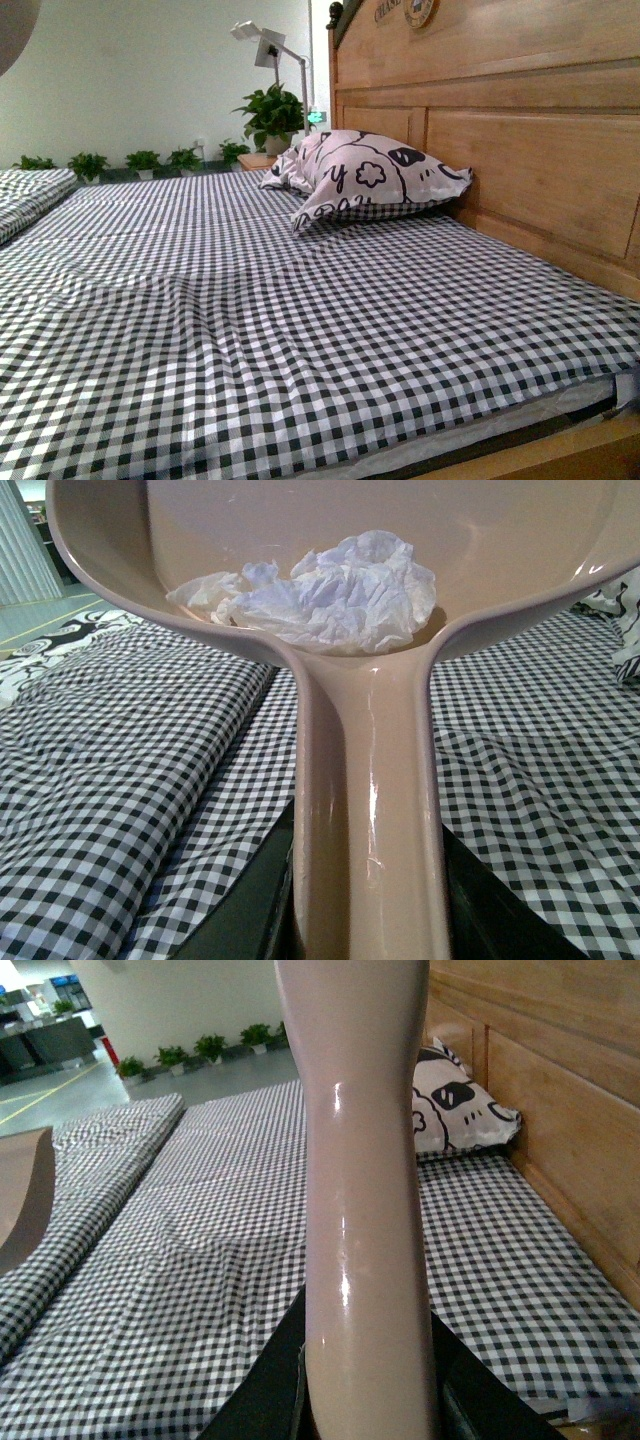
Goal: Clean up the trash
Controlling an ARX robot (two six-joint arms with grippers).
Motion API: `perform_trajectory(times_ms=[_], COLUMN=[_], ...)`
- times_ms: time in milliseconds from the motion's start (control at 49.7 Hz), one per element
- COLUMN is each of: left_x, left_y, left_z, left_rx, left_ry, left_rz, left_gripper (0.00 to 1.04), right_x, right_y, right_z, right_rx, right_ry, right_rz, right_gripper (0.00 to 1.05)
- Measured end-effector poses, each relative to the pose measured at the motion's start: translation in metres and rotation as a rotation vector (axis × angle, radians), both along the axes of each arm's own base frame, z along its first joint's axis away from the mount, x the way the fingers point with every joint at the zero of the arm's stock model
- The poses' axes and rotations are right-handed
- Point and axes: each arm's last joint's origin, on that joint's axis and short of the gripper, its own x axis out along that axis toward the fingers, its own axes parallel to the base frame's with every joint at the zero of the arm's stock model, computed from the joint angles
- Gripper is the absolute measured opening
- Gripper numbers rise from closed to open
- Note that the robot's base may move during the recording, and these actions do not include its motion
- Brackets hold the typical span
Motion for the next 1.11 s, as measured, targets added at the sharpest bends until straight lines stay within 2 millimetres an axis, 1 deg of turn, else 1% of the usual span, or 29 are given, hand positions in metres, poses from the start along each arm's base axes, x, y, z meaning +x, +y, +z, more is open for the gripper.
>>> perform_trajectory(times_ms=[161,342,543,1107], left_x=[-0.017,-0.027,-0.028,-0.028], left_y=[-0.004,-0.012,-0.014,-0.014], left_z=[-0.004,-0.01,-0.013,-0.013], left_rx=[-0.019,-0.033,-0.03,-0.029], left_ry=[-0.03,-0.058,-0.054,-0.054], left_rz=[0.023,0.004,-0.007,-0.005], left_gripper=[0.27,0.27,0.27,0.27], right_x=[-0.02,-0.027,-0.027,-0.027], right_y=[-0.005,-0.012,-0.016,-0.016], right_z=[0.012,0.014,0.015,0.014], right_rx=[0.016,0.022,0.021,0.021], right_ry=[-0.054,-0.071,-0.067,-0.066], right_rz=[-0.037,-0.104,-0.161,-0.165], right_gripper=[0.19,0.19,0.19,0.19])
